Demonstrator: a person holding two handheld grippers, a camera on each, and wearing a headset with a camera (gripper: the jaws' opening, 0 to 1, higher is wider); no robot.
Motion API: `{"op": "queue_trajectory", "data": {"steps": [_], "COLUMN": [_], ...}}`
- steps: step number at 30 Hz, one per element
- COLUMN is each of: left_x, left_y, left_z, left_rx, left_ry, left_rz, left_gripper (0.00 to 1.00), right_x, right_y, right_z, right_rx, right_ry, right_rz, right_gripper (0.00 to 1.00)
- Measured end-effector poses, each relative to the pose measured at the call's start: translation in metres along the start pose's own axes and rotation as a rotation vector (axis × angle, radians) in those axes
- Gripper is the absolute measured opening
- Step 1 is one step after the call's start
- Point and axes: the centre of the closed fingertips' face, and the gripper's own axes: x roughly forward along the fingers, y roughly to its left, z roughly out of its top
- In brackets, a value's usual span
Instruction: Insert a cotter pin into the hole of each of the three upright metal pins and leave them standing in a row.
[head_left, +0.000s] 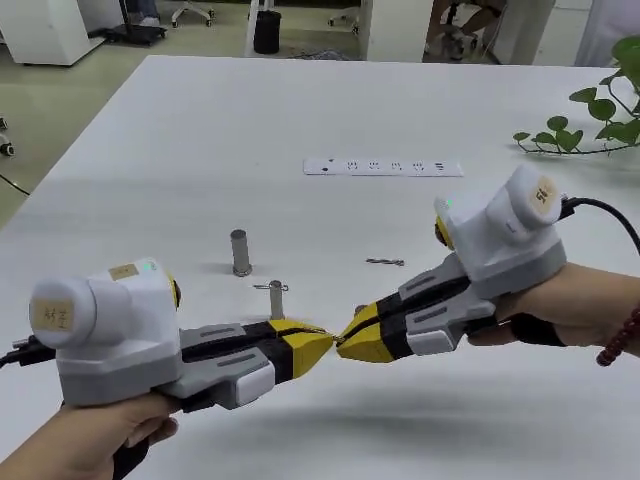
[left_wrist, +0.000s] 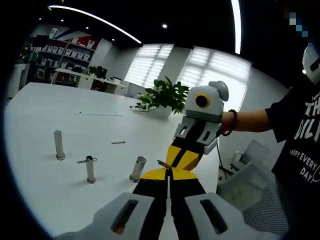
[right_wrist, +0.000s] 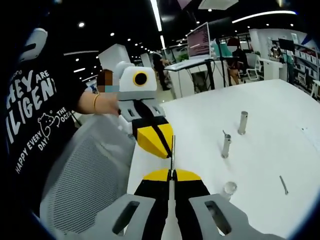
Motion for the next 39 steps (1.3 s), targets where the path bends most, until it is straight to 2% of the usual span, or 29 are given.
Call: {"op": "queue_trajectory", "data": {"steps": [1,5,13,20,23,28,31,33,39], "left_x": [-0.001,0.0,0.001,0.005,0.005,0.006,0.007,0.009,0.018], "left_y": [-0.002,-0.002,0.009,0.015,0.018,0.022,0.027,0.029,0.031], "left_z": [-0.002,0.0,-0.004,-0.007,-0.008,-0.007,-0.002,0.001,0.003], "left_rx": [-0.006,0.014,0.073,0.124,0.134,0.156,0.171,0.184,0.19], "left_ry": [0.011,0.007,0.035,0.054,0.059,0.058,0.033,0.025,0.017], "left_rz": [-0.013,-0.007,0.041,0.079,0.09,0.116,0.144,0.156,0.166], "left_gripper": [0.0,0.0,0.0,0.09,0.1,0.13,0.12,0.15,0.21], "right_x": [0.0,-0.001,-0.006,-0.018,-0.022,-0.028,-0.032,-0.036,-0.042], "right_y": [0.0,-0.002,-0.007,-0.018,-0.02,-0.028,-0.033,-0.037,-0.044], "right_z": [-0.001,-0.003,-0.008,-0.017,-0.021,-0.034,-0.041,-0.048,-0.056], "right_rx": [-0.005,-0.03,-0.046,-0.066,-0.07,-0.081,-0.086,-0.1,-0.122], "right_ry": [0.006,0.031,0.067,0.125,0.143,0.202,0.224,0.259,0.307], "right_rz": [0.003,-0.005,-0.035,-0.085,-0.097,-0.128,-0.139,-0.152,-0.172], "right_gripper": [0.0,0.0,0.0,0.0,0.0,0.0,0.0,0.0,0.0]}}
